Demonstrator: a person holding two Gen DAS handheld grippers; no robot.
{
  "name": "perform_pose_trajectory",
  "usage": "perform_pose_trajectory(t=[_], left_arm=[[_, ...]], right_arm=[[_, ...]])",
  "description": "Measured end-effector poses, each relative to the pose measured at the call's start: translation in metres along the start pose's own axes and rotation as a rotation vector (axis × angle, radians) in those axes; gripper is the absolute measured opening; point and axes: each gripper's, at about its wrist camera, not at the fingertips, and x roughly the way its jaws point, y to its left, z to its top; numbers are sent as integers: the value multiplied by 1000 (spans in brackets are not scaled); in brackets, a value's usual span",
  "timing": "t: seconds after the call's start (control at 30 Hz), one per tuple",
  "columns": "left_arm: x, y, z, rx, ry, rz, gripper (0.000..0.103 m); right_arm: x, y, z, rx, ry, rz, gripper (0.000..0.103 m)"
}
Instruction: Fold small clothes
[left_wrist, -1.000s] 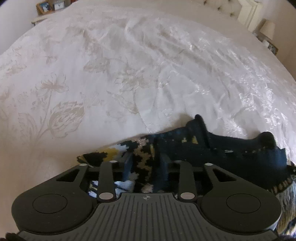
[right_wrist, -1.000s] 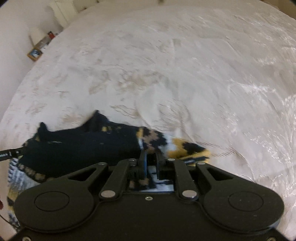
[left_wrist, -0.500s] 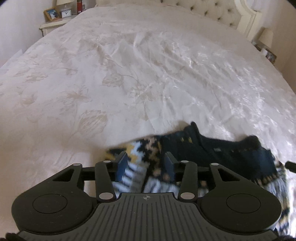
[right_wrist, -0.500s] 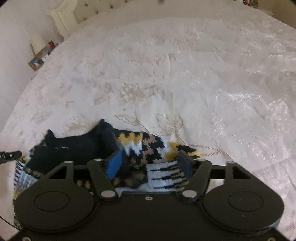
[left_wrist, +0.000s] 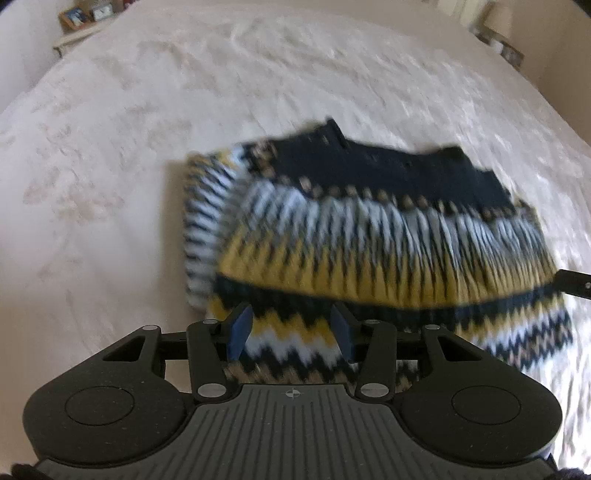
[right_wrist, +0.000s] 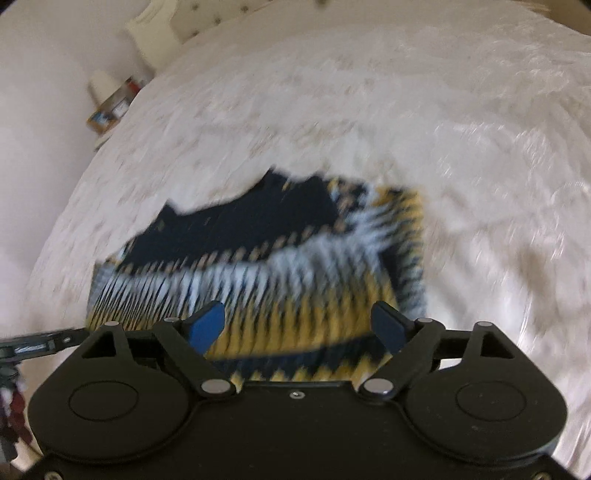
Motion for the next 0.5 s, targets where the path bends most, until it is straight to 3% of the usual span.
perform_pose_trajectory(t=[0.2,0.4,0.5], left_arm=[[22,11,-17,1,68,50,45],[35,22,-15,-4,103,43,46],[40,18,-14,-4,110,59,51]], right_arm=[[16,12,-22,-5,96,91,89],[30,-13,-32,6,159,-33,89],[31,-20,-33,15,159,-35,89]])
